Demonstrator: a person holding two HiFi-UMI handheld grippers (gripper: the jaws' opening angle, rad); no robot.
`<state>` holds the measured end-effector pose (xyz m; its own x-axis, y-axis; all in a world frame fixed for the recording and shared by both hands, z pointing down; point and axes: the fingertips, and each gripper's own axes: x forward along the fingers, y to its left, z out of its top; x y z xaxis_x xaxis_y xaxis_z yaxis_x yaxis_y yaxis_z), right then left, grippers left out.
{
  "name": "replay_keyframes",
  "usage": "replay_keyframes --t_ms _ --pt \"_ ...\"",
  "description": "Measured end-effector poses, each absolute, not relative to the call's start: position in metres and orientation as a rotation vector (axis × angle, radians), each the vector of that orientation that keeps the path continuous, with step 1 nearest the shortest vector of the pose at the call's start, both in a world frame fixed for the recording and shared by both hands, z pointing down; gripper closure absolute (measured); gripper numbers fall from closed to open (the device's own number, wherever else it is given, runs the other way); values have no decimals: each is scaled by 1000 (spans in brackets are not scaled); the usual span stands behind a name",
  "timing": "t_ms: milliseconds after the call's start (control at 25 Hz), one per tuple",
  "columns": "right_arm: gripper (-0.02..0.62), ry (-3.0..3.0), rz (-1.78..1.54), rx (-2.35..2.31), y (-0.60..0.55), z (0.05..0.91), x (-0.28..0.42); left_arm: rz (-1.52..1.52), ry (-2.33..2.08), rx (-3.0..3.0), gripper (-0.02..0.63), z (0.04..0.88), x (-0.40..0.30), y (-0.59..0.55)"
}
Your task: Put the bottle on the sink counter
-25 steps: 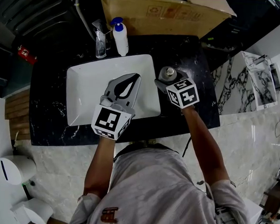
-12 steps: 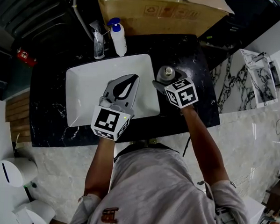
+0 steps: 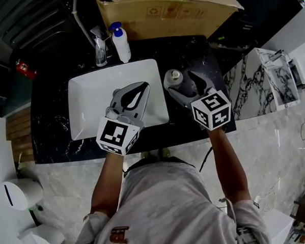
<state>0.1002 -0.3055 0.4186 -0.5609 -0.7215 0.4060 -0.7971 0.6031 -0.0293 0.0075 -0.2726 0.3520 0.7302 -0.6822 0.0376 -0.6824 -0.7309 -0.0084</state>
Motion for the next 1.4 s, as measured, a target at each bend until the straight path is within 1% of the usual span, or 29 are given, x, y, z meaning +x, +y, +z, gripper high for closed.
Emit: replay_keyframes --t_ms 120,200,280,440,600,760,1400 --pt "227 -2620 272 1235 -291 380 95 44 -1116 2953 604 339 16 -263" --pt "247 -2705 245 1239 -280 356 92 28 -1096 2974 604 329 22 -256" --pt "296 -2770 203 1240 -269 335 89 8 -1079 2987 604 317 26 -248" --pt "441 -2857 90 1238 -246 299 83 -35 -1043 3022 604 294 34 -233" --pt "531 -2924 -2 1213 -224 276 74 -33 -1005 3044 604 282 38 -216" --pt "592 -2972 -79 1194 -208 262 69 -41 -991 3054 604 273 40 -205" --pt "594 -2959 -122 1173 -194 272 65 -29 -1031 3032 604 278 37 -198"
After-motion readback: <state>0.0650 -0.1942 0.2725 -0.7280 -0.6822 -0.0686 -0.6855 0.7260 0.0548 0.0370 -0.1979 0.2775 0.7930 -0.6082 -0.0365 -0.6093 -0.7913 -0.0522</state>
